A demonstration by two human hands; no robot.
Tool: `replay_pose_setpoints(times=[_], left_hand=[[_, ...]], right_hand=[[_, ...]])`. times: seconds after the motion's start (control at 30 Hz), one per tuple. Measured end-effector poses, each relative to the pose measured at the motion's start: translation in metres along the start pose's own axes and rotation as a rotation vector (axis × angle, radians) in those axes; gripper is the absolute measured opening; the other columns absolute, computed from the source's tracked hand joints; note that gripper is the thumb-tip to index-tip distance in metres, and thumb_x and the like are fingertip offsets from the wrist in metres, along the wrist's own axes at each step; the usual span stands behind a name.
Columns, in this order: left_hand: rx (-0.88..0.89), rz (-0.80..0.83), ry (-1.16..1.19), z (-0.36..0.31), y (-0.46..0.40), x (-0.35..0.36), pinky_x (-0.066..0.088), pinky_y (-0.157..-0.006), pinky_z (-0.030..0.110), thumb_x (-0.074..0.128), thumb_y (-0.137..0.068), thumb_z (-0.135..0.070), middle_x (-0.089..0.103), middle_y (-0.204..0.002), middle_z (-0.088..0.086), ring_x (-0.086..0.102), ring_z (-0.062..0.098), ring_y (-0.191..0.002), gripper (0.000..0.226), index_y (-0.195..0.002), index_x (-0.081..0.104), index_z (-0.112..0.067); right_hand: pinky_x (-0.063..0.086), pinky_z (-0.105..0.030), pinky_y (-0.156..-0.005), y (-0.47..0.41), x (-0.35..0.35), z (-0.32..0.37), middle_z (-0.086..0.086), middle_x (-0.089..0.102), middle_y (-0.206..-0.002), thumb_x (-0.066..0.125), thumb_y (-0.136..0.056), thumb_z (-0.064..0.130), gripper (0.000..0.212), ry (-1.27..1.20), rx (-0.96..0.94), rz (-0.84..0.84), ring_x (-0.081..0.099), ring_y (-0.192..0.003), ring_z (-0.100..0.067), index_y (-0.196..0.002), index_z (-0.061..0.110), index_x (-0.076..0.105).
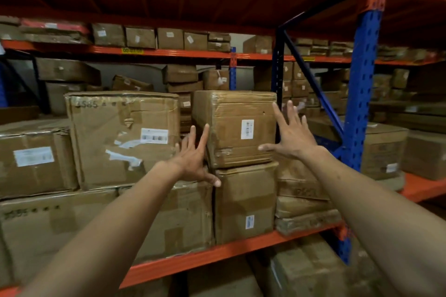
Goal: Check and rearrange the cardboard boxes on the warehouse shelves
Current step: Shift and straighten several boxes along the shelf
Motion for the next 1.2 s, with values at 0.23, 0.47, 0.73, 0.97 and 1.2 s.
replay_pose_setpoints(times=[0.23,0.47,0.73,0.97,1.2], left_hand=[[-0.110,-0.214,0.578,-0.049,-0.057,0.032,-0.003,-0.125,0.056,0.087,-0.058,-0.069,-0.037,-0.163,0.012,-0.021,0.031,-0.154,0.159,-0.126,-0.056,-0.052],[-0.323,-0.431,0.853,-0.044,-0.068,0.034,0.036,-0.118,0.053,0.086,-0.081,-0.029,0.047,-0.154,0.004,0.045,0.028,-0.141,0.120,-0.161,-0.002,-0.038],[-0.353,-0.495,0.861,-0.067,-0.042,0.031,0.039,-0.117,0.048,0.080,-0.088,-0.018,0.053,-0.147,0.005,0.051,0.026,-0.135,0.092,-0.159,0.022,-0.028],[-0.348,-0.469,0.859,-0.104,0.017,0.018,0.040,-0.116,0.052,0.078,-0.090,-0.018,0.053,-0.148,0.005,0.050,0.028,-0.136,0.089,-0.158,0.022,-0.029],[-0.379,-0.448,0.710,-0.145,0.075,-0.003,0.040,-0.112,0.052,0.076,-0.091,-0.025,0.045,-0.153,0.013,0.047,0.034,-0.139,0.108,-0.163,-0.005,-0.028]], right_hand=[[0.025,-0.054,-0.124,-0.053,0.065,-0.046,-0.008,0.001,-0.174,0.080,-0.067,0.074,0.150,-0.715,0.193,0.222,0.019,-0.157,-0.034,-0.157,0.034,-0.032],[0.038,-0.049,-0.117,-0.069,0.096,-0.035,-0.002,0.046,-0.157,0.086,-0.073,0.060,0.124,-1.070,0.143,0.197,0.047,-0.140,-0.026,-0.162,0.029,0.007],[0.040,-0.058,-0.114,-0.045,0.081,-0.036,-0.001,0.051,-0.153,0.086,-0.075,0.057,0.105,-1.103,0.188,0.119,0.047,-0.140,-0.030,-0.157,0.034,0.025],[0.035,-0.051,-0.116,0.014,0.039,-0.040,-0.002,0.046,-0.157,0.085,-0.083,0.046,0.101,-1.124,0.172,0.098,0.044,-0.144,-0.029,-0.160,0.026,0.023],[0.037,-0.049,-0.114,0.078,-0.008,-0.040,-0.004,0.049,-0.154,0.088,-0.081,0.038,0.098,-1.191,0.200,0.078,0.046,-0.141,-0.028,-0.159,0.025,0.029]])
Point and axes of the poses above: each hand's wrist, its own y-axis away from the middle knuckle, its own x-axis out of the palm, z = x × y, the point moved 2 cm from there along -y, towards the middle knuckle
